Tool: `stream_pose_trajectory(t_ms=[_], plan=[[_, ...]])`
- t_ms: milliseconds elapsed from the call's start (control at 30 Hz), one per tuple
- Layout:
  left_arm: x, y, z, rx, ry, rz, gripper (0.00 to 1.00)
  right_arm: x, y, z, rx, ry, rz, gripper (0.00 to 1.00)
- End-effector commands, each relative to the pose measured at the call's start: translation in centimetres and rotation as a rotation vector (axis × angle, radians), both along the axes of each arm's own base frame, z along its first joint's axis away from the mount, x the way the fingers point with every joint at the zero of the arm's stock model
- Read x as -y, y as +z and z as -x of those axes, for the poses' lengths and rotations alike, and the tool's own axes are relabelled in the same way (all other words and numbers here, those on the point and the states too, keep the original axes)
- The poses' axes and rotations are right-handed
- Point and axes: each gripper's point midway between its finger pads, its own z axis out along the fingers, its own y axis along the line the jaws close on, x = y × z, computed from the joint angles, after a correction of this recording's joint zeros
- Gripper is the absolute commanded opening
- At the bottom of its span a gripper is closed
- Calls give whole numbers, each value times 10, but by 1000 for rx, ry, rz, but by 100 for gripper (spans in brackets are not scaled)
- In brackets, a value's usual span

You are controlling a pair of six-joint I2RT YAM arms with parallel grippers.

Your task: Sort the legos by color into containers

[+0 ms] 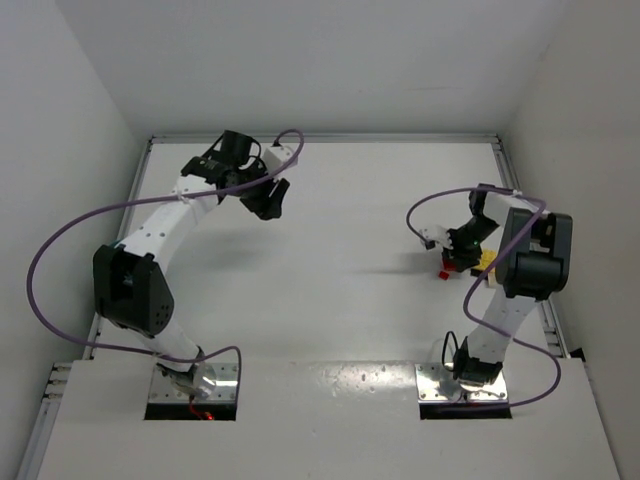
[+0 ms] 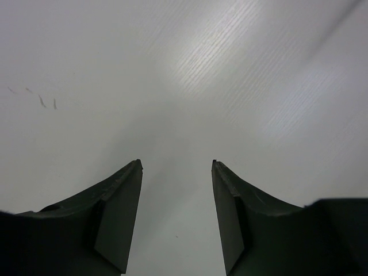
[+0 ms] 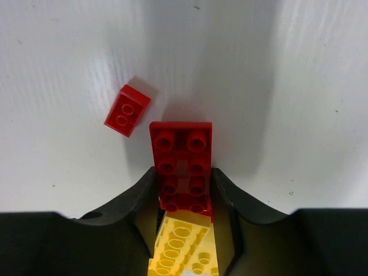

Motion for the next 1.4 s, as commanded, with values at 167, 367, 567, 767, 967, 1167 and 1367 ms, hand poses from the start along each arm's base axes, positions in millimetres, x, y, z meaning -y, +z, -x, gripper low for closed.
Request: stream_pose_trajectory(t_ms=[167,367,567,767,967,1167,1367], plan=[[-10,32,5,29,97,199,57,-42,46,-9,107,-125,-197,24],[-5,25,24,-128,141,373,58,-113,113,-43,228,-243,-423,21],[29,37,26,-215,106,509,59,-186,152,-83,193,-316,-530,20],[49,50,7,-245,125,569,59,-256,177,-112,227,-313,-582,19],[61,52,-1,-313,136,651,61,-307,189,-118,219,-330,-614,19],[54,56,-16,-316,177,692,63,-348,196,-107,195,-282,-644,19],[59,62,-16,-334,157,733,63,-369,195,-94,193,-253,-636,19]])
